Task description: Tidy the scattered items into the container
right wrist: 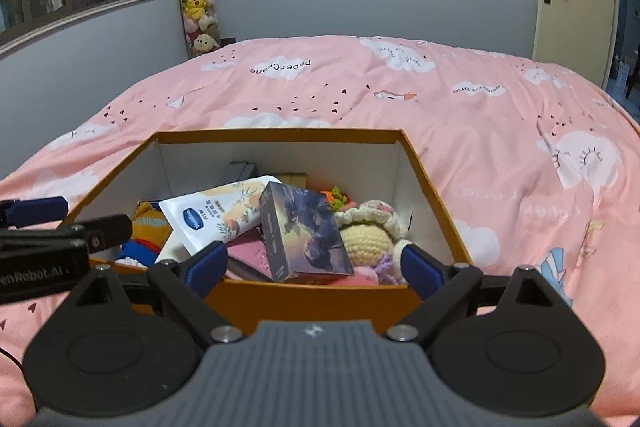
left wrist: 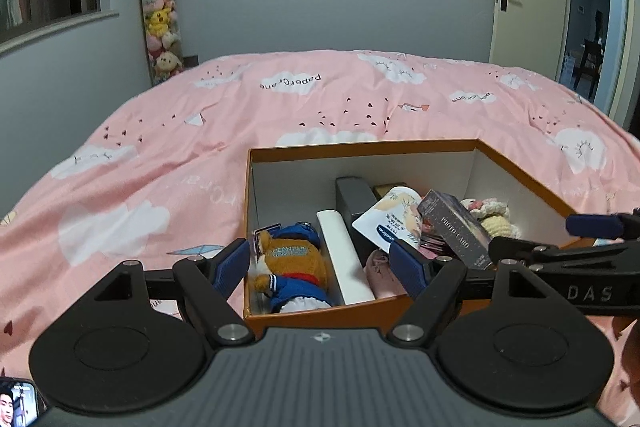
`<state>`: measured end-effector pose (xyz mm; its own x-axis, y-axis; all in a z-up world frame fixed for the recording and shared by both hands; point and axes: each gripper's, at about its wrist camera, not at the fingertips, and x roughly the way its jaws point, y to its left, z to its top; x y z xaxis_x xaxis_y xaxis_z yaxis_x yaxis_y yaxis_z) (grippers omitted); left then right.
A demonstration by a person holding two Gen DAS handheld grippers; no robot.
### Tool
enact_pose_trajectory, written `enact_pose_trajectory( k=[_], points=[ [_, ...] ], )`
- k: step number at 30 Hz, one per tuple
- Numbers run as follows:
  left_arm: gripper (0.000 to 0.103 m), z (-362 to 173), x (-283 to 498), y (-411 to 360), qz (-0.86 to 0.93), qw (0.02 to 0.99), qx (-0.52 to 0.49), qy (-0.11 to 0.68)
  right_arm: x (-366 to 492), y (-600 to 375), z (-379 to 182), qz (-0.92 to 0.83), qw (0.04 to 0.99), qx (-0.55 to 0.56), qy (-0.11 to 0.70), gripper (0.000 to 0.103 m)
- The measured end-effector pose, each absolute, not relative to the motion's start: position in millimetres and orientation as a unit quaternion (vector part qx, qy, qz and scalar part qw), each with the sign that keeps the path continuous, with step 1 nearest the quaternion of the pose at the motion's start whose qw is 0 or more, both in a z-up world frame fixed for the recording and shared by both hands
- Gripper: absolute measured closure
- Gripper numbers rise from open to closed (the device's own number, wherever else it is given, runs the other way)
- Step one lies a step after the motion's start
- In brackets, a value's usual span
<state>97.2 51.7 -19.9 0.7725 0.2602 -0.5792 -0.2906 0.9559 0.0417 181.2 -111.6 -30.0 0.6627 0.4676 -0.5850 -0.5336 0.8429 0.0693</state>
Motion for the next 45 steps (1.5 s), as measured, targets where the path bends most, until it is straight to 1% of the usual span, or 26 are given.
enact_pose_trajectory(
  k=[5, 6, 8, 12, 45],
  points=[
    [0.012, -26.2, 98.7, 43.5, 0.145, 0.942, 0.001, 0.304, 178.2, -112.2, -33.0, 0.271, 0.913, -0.054, 0.301, 0.008],
    [0.013, -29.1, 100.2, 42.6, 0.139, 0.939, -0.002, 0.315, 176.7, -112.8, -34.3, 0.271, 0.913, -0.054, 0.299, 0.008],
    [0.013, -35.2, 100.0, 47.8, 0.131, 0.938, -0.039, 0.319, 175.8, -114.4, -37.4, 0.268, 0.914, -0.051, 0.299, 0.008],
    [0.012, -39.2, 97.8, 44.8, 0.136, 0.941, -0.027, 0.308, 173.8, -118.1, -42.6, 0.271, 0.915, -0.046, 0.295, 0.008],
    [0.012, -41.6, 100.2, 44.8, 0.149, 0.940, -0.025, 0.305, 171.9, -119.0, -47.1, 0.270, 0.918, -0.042, 0.287, 0.007]
  ],
)
